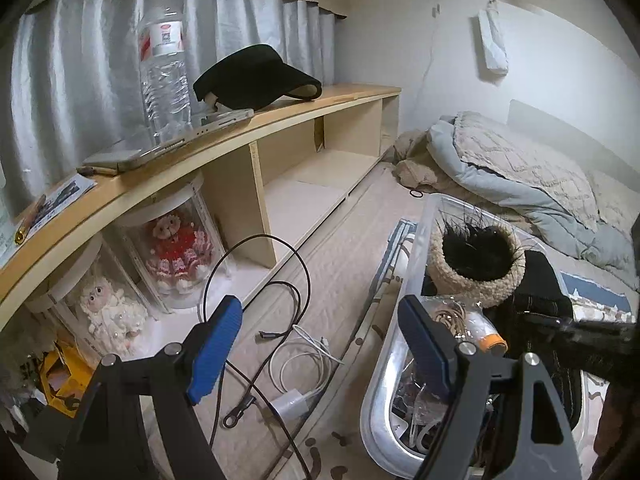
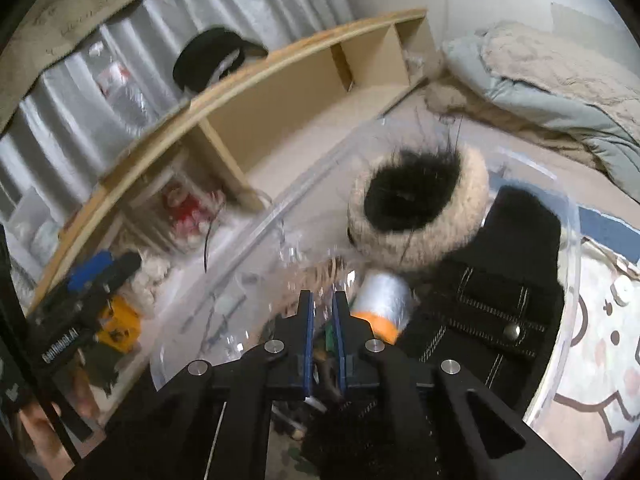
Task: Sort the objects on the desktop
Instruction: 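Open the right tool to drop the bagged cable into the bin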
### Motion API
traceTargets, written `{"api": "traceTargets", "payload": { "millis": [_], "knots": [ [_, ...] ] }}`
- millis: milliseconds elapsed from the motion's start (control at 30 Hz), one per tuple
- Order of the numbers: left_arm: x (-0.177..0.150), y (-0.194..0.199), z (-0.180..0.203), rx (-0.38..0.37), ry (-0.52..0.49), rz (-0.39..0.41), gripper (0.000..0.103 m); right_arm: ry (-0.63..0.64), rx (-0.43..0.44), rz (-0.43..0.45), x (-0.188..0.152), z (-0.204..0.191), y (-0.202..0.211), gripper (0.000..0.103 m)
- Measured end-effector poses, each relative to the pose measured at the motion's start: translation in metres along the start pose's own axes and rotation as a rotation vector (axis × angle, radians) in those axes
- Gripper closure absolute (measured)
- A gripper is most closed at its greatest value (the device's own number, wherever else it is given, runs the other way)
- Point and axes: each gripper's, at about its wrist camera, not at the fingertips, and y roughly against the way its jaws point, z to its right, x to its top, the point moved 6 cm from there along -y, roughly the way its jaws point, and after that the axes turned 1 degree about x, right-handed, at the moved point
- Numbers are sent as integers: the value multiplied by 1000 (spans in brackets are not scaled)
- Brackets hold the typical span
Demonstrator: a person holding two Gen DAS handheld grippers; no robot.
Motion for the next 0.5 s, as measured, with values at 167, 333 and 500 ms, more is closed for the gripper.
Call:
{"api": "traceTargets", "payload": {
  "millis": [167,333,500],
  "knots": [
    [1,1,7,-6,-15,0,23,-47,6,-179,-19,1,-36,93],
    [3,3,11,-7,-27,5,23,-49,37,-244,-29,-14,-61,93],
    [2,5,13,-9,-37,2,23,-14,25,-204,-28,-19,-53,93]
  ]
}}
